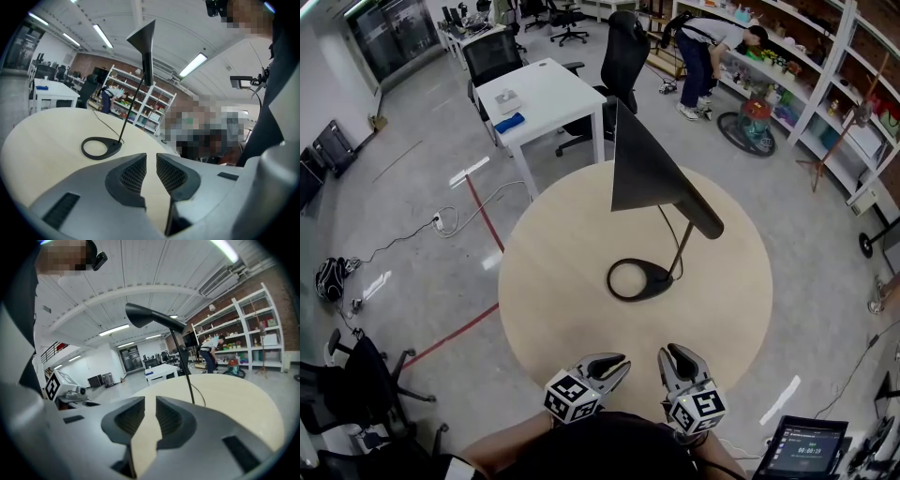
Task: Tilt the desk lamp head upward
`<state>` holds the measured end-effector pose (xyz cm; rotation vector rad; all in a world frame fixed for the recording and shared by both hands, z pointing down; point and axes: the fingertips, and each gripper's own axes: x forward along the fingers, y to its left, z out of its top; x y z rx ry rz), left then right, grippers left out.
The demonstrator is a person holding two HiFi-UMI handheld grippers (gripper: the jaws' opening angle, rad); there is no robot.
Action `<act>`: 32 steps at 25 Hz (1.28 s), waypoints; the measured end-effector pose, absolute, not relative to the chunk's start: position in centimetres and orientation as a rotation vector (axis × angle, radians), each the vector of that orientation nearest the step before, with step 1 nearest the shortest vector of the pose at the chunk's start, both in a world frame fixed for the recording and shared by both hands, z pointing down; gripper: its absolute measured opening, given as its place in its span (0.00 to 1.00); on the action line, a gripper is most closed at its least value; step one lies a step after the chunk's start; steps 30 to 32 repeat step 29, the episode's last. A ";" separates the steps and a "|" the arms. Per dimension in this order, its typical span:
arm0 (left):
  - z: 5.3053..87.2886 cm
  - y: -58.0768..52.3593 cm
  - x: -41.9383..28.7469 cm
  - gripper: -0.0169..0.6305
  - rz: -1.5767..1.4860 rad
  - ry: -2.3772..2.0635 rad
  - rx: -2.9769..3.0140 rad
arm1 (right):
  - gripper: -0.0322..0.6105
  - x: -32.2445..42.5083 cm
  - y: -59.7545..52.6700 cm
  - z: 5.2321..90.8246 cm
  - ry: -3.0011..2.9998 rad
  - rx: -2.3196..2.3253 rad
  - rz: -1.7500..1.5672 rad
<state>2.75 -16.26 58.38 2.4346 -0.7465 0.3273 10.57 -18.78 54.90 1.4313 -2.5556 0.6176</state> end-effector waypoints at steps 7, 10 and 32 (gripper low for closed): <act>58.6 -16.3 2.8 0.13 0.333 -0.740 2.431 | 0.16 10.6 -18.9 55.4 -2.534 1.430 0.625; 58.6 -16.2 2.8 0.13 0.333 -0.742 2.431 | 0.16 10.6 -18.8 55.3 -2.536 1.433 0.627; 56.8 -22.6 -3.4 0.13 0.239 -1.055 2.426 | 0.16 3.9 -26.1 53.7 -2.724 1.160 0.470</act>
